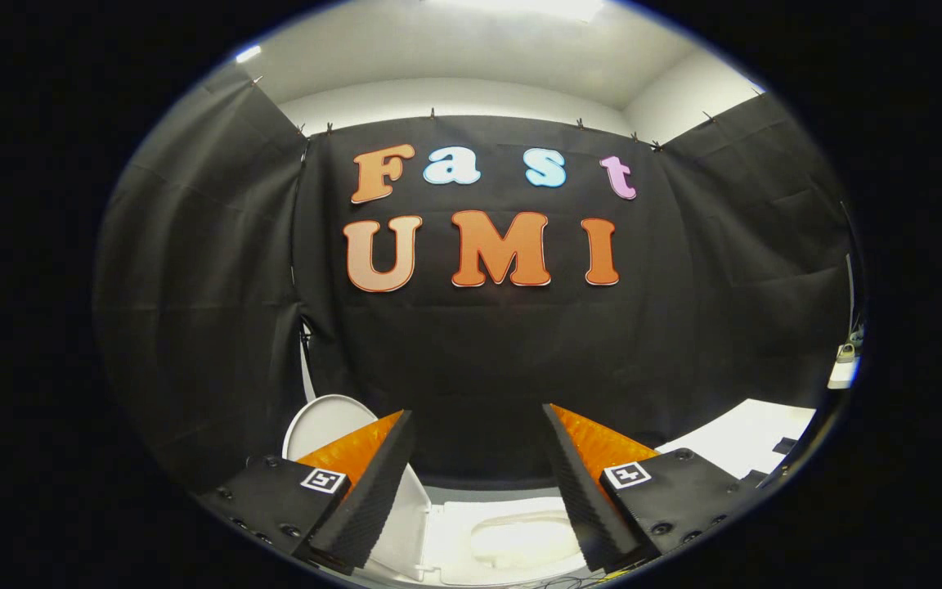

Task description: Open the toilet lid.

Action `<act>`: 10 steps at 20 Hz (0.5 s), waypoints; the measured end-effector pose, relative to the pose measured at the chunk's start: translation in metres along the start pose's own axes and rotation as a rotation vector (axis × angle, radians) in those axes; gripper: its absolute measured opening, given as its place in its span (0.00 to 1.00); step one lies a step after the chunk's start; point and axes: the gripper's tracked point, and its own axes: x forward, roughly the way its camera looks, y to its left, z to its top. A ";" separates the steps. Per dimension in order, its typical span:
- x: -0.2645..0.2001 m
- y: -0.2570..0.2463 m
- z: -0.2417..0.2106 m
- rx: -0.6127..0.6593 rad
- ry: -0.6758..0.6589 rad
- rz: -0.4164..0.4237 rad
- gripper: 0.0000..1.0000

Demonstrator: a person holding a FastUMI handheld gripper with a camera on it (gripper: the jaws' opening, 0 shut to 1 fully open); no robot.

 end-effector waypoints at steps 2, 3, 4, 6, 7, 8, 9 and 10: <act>0.000 0.000 0.000 0.007 0.000 0.001 0.99; 0.001 0.000 -0.001 0.010 0.001 0.001 0.99; 0.000 0.000 -0.002 0.013 0.003 0.001 0.98; 0.001 0.001 -0.002 0.019 0.005 0.005 0.99; 0.001 0.002 -0.003 0.021 0.006 0.007 0.99; 0.000 0.003 -0.004 0.022 0.008 0.008 0.98; 0.000 0.003 -0.006 0.024 0.010 0.009 0.99; 0.000 0.003 -0.008 0.026 0.014 0.012 0.99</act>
